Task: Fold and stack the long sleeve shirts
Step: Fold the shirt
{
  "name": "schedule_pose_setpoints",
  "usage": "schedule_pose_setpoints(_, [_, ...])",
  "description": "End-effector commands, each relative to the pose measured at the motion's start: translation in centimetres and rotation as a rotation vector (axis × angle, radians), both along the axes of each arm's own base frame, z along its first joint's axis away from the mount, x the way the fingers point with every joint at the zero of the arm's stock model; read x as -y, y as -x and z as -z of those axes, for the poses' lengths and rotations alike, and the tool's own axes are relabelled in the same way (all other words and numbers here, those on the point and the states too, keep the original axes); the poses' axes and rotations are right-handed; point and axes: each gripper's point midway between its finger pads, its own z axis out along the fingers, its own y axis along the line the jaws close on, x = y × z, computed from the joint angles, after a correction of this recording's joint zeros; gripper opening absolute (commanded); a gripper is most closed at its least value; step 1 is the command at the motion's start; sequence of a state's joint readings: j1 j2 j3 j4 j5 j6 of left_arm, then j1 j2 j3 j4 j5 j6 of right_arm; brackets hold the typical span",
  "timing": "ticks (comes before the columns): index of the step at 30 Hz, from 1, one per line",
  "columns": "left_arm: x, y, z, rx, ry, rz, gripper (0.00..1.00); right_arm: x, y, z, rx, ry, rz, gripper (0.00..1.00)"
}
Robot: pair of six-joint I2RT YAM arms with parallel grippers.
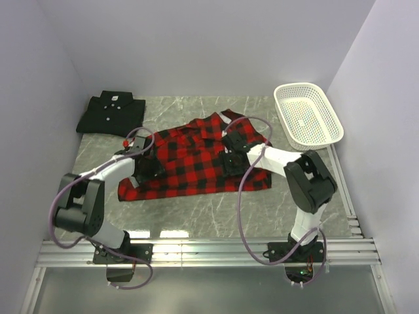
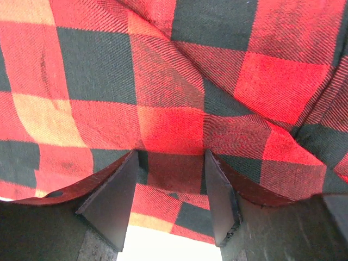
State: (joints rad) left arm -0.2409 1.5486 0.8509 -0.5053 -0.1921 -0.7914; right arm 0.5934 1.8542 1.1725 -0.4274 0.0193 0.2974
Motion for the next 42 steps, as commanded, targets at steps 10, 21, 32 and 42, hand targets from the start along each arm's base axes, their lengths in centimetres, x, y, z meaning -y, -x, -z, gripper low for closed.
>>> schedule_pose_setpoints(10, [4.3, 10.0, -1.7, -0.176, 0.334, 0.042, 0.93, 5.7, 13.5, 0.5, -0.359, 0.066, -0.050, 0.60])
schedule_pose_setpoints(21, [0.6, -2.1, -9.9, 0.244, 0.125, -0.093, 0.88, 2.8, 2.8, -13.2, 0.247, -0.156, 0.016, 0.61])
schedule_pose_setpoints(32, [0.1, -6.5, -5.7, 0.192, 0.170, -0.218, 0.81, 3.6, -5.2, -13.4, 0.333, -0.266, 0.120, 0.61])
schedule_pose_setpoints(42, [0.3, -8.0, -3.8, 0.150, 0.191, -0.213, 0.75, 4.2, -8.2, -9.4, 0.262, -0.293, 0.197, 0.61])
